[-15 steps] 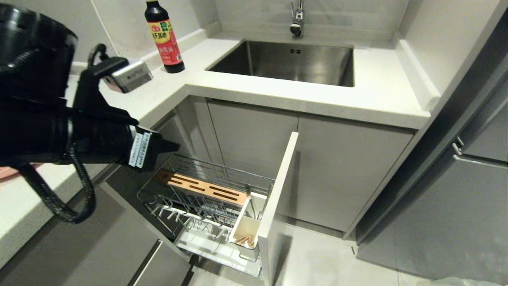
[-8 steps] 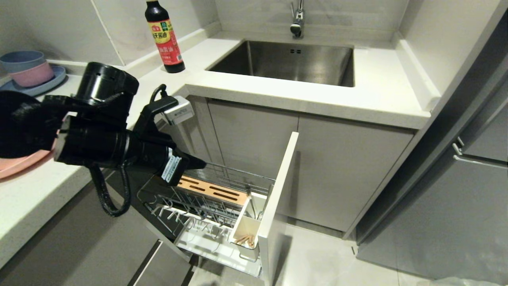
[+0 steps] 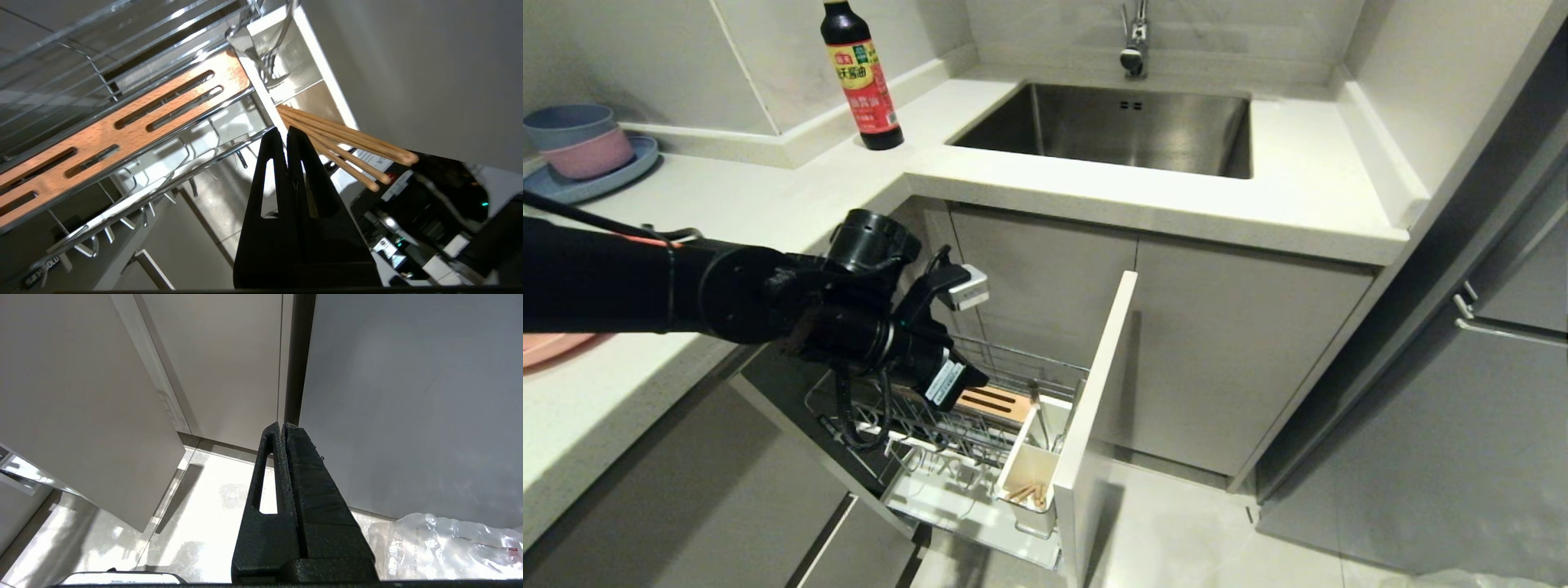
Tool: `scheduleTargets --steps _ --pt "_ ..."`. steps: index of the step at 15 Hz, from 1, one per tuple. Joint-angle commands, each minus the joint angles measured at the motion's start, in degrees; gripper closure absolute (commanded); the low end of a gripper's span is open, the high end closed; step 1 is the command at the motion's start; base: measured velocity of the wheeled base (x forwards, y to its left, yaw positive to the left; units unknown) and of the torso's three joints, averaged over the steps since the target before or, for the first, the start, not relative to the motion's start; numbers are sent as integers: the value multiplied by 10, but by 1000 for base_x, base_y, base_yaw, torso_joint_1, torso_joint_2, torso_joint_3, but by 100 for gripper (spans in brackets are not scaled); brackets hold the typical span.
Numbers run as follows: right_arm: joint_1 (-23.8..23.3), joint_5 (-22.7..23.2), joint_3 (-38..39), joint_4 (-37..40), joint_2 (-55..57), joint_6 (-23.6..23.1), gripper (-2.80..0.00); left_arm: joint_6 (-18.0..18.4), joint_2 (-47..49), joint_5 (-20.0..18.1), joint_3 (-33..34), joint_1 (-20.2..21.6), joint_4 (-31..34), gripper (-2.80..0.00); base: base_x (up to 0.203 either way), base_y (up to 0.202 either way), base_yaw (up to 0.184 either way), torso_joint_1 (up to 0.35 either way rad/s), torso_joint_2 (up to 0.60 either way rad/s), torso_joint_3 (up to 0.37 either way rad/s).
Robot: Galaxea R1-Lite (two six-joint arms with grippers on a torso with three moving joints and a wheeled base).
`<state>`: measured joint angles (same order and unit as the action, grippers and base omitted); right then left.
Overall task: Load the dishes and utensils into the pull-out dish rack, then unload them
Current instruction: Take the spoon out of the cupboard
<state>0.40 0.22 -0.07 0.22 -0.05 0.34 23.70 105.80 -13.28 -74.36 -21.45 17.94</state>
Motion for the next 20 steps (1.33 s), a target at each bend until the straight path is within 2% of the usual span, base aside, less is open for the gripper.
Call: scheduleTargets --steps 1,4,7,13,14,20 --pt "0 0 1 0 0 0 0 1 50 13 0 -12 -8 0 0 0 0 0 0 0" --pt "0 0 1 0 0 0 0 -5 88 27 -1 -29 -44 0 0 0 0 0 0 0" --pt "0 0 1 0 0 0 0 -6 126 80 -2 -32 -107 0 0 0 0 0 0 0" --pt "0 0 0 0 0 0 0 -9 150 81 -6 -37 -158 0 0 0 0 0 0 0" --pt "0 0 0 0 0 0 0 -8 151 82 -6 -39 -168 -280 0 0 0 0 0 0" --pt "0 0 0 0 0 0 0 -8 162 83 -8 -39 -185 -280 0 0 0 0 0 0"
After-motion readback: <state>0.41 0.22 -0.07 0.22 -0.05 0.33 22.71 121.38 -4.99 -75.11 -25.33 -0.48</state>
